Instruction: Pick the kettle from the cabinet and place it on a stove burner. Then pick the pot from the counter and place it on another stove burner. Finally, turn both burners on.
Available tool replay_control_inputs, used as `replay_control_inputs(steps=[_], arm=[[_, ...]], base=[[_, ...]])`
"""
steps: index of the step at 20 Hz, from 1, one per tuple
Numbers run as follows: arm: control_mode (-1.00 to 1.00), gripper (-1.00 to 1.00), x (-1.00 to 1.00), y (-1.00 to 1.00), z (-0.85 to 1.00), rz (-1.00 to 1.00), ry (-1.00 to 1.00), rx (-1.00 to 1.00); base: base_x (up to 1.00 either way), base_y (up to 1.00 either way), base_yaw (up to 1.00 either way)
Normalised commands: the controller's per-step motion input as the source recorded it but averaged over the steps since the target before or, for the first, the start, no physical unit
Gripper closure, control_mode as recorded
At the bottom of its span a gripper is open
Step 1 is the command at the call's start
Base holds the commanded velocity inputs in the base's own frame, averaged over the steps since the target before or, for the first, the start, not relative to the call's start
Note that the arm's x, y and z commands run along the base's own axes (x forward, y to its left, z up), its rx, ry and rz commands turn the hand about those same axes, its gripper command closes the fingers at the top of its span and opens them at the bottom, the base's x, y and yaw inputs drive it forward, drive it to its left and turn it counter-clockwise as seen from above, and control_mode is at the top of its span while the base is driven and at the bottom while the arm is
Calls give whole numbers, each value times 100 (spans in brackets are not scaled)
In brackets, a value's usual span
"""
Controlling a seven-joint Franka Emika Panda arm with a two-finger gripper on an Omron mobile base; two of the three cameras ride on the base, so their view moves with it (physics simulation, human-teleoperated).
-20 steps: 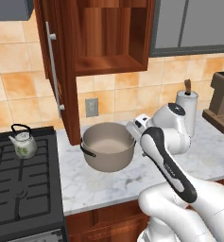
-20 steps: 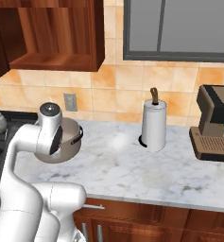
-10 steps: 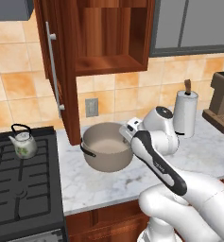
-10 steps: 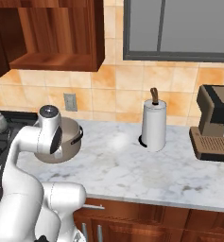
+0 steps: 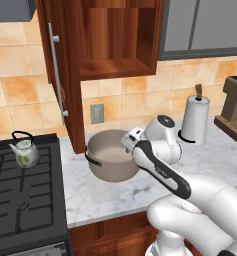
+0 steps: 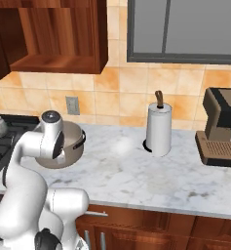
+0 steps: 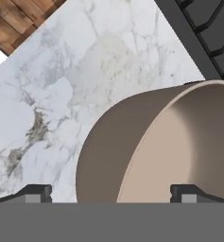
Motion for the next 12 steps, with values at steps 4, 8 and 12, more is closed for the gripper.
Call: replay_control_inputs(steps=[4, 8, 12], arm=[[-100, -100, 16, 5, -18, 3, 0, 0], [-100, -100, 16, 4, -17, 2, 0, 0], [-100, -100, 16, 5, -16, 2, 0, 0]], base=[[0, 0, 0], [0, 0, 0], [0, 0, 0]])
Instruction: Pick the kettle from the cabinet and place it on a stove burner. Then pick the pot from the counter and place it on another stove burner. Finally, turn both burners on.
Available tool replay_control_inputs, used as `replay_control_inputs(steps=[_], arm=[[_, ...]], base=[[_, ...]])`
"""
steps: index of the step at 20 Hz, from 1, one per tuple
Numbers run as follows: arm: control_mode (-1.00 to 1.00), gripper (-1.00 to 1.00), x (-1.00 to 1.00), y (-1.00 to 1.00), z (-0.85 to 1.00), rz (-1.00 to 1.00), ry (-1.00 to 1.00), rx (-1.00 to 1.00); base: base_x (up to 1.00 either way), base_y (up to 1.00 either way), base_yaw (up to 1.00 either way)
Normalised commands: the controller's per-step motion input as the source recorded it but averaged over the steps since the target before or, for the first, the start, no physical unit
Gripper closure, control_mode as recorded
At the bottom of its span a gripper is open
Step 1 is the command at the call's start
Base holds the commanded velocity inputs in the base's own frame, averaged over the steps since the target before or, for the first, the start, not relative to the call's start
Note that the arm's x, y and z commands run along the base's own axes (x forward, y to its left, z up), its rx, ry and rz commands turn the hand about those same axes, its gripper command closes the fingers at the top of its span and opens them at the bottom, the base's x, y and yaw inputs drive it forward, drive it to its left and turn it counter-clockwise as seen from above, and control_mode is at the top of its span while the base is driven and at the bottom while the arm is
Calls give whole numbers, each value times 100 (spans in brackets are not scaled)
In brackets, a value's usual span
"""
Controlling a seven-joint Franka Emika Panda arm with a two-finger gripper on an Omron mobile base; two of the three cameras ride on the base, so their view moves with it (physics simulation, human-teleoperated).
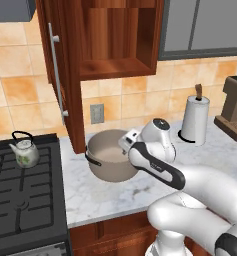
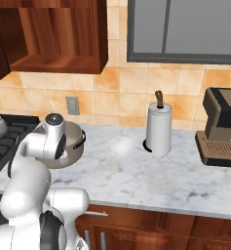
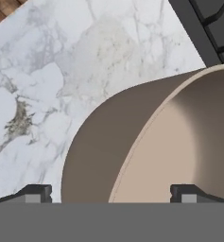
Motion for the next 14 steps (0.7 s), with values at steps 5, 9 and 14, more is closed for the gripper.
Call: replay_control_inputs(steps=[5, 9, 14], arm=[[-100, -100, 14, 7, -16, 2, 0, 0], [-100, -100, 11, 8, -15, 1, 0, -2], [-100, 100, 0, 1, -5, 0, 0, -1]], base=[[0, 0, 0], [0, 0, 0], [0, 0, 0]])
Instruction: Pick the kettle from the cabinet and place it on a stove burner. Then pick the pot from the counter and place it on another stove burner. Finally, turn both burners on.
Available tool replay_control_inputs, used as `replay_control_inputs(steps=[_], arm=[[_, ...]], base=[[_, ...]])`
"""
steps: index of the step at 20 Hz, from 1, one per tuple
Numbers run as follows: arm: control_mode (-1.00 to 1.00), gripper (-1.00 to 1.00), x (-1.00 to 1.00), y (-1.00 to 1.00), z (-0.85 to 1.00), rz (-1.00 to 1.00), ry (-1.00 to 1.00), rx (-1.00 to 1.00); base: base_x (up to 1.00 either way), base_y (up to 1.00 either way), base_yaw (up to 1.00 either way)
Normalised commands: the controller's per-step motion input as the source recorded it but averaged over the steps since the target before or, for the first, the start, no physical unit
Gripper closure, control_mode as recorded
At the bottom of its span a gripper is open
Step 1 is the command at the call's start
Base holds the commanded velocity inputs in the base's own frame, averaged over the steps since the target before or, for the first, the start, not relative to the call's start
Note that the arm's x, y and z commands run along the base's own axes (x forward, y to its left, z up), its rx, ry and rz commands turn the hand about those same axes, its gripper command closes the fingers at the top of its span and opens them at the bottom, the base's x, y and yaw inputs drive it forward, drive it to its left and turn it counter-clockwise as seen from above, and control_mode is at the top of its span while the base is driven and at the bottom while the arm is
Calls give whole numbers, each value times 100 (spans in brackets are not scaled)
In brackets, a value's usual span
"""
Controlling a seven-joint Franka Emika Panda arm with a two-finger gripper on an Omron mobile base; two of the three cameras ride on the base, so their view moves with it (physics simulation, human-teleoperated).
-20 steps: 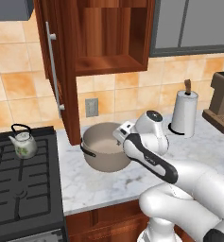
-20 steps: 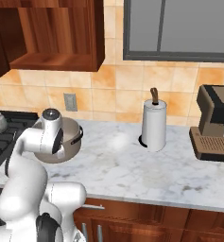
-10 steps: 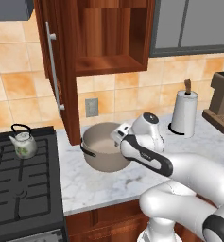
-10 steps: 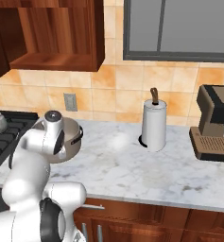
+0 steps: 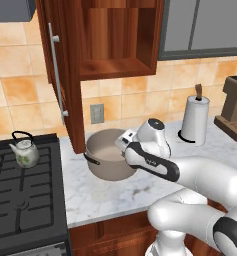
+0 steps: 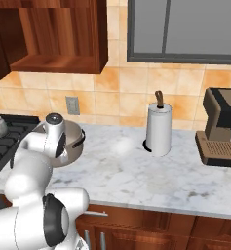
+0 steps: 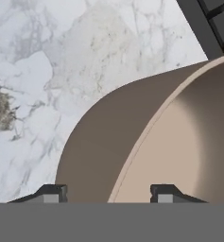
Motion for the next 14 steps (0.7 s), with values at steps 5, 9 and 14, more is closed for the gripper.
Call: replay_control_inputs(steps=[5, 9, 14], arm=[[-100, 100, 0, 0, -4, 0, 0, 0], [-100, 100, 0, 0, -4, 0, -1, 0], [-100, 100, -3, 0, 3, -1, -11, 0]], base=[[0, 0, 0], [0, 0, 0], [0, 0, 0]])
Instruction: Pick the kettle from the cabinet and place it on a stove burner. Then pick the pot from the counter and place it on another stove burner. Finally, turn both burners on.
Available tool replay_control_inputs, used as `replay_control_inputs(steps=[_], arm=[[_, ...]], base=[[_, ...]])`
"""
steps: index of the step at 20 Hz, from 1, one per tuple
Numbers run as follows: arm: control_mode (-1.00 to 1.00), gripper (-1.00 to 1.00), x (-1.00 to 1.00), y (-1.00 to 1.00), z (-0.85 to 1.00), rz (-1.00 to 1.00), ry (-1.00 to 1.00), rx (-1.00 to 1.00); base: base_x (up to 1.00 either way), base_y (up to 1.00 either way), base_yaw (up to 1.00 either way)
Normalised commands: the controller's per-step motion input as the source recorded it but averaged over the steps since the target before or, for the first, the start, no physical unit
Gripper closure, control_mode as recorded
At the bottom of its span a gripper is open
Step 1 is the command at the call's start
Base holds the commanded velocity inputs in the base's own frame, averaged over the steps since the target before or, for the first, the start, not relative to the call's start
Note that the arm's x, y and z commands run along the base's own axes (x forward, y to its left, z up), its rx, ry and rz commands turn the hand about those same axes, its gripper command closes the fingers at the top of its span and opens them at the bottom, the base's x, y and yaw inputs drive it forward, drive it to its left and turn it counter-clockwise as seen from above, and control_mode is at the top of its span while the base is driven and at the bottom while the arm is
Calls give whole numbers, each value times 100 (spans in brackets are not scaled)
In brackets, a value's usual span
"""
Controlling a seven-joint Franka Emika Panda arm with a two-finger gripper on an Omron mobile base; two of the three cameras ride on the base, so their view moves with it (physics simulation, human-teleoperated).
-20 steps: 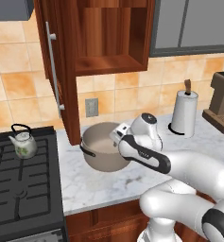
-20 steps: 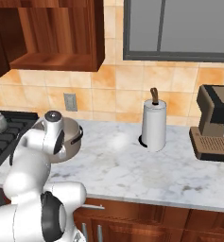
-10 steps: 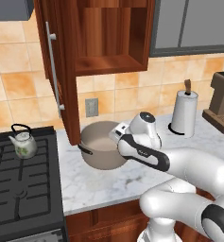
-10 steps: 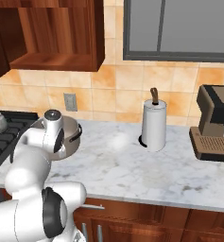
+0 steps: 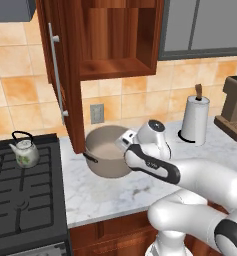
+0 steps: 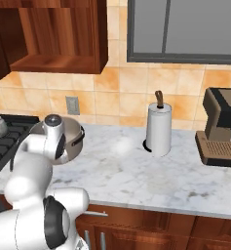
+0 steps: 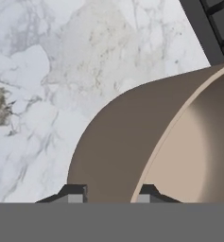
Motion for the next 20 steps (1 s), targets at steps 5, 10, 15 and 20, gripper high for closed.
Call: replay_control_inputs(steps=[5, 10, 15, 20], arm=[[-100, 100, -7, 0, 19, -6, -3, 0], [-100, 100, -6, 0, 25, -6, 0, 0], [-100, 100, -3, 0, 37, -5, 0, -1], [-100, 100, -12, -1, 39, -5, 2, -4]], base=[[0, 0, 0], [0, 0, 0], [0, 0, 0], [0, 0, 0]])
